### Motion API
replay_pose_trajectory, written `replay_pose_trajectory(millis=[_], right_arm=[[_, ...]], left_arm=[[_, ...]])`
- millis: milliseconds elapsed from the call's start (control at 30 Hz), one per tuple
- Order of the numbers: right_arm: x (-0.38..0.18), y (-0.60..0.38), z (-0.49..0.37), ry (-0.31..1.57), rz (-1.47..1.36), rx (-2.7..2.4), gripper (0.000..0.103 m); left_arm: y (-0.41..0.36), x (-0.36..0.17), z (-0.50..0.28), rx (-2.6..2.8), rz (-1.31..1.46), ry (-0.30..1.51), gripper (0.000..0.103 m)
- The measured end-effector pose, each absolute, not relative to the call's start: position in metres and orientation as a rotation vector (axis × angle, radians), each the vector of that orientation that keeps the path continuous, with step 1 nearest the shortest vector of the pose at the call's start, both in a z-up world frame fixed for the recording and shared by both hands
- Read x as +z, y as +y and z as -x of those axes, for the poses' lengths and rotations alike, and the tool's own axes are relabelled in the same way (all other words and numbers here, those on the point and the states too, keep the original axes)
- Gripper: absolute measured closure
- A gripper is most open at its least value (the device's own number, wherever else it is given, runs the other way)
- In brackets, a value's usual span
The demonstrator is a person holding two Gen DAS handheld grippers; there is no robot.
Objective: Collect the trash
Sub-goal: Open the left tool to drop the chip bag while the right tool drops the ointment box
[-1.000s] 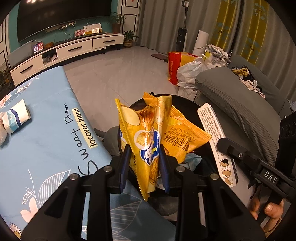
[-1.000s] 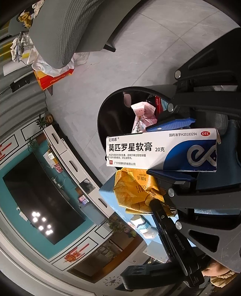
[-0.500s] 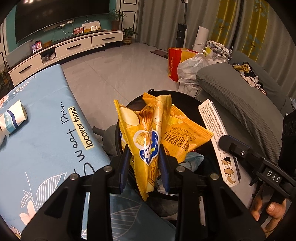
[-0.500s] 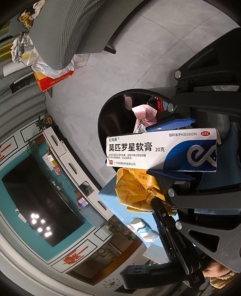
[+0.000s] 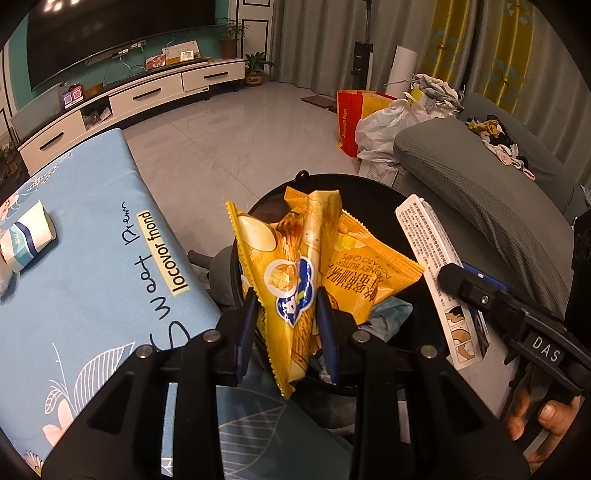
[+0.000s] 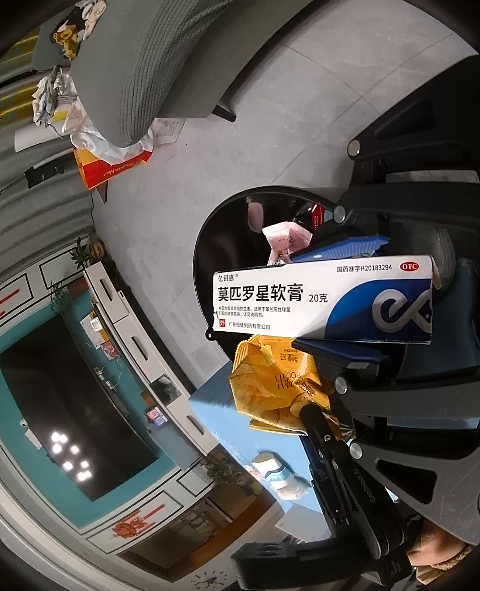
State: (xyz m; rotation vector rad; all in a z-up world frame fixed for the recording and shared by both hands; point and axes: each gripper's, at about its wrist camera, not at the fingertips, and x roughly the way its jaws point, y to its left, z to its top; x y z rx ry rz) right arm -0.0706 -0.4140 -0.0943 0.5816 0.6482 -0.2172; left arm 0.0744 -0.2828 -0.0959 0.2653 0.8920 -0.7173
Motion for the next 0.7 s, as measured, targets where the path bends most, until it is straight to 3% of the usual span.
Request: replay_pose_trajectory(millis=[433,567,700], right_arm=[[-0.0958,-0.4118,0.07,0.661,-0.572,-0.24,0.061],[-0.0965,-0.4117,0.0702,0.66,-0.581,-0.227,0.058],[-0.096,-0.4106,0.0699,0.659,-0.581,-0.226,0.054]], left_arm=[[-0.282,-0.0961,-0.0736,-0.714,-0.27,0.884,0.068],[-0.2824,-0.0955,-0.0724,-0.717,-0.272,0.881,0.056],[-0.2832,-0.0943,-0.0693,-0.716,-0.279,0.875,0.056]])
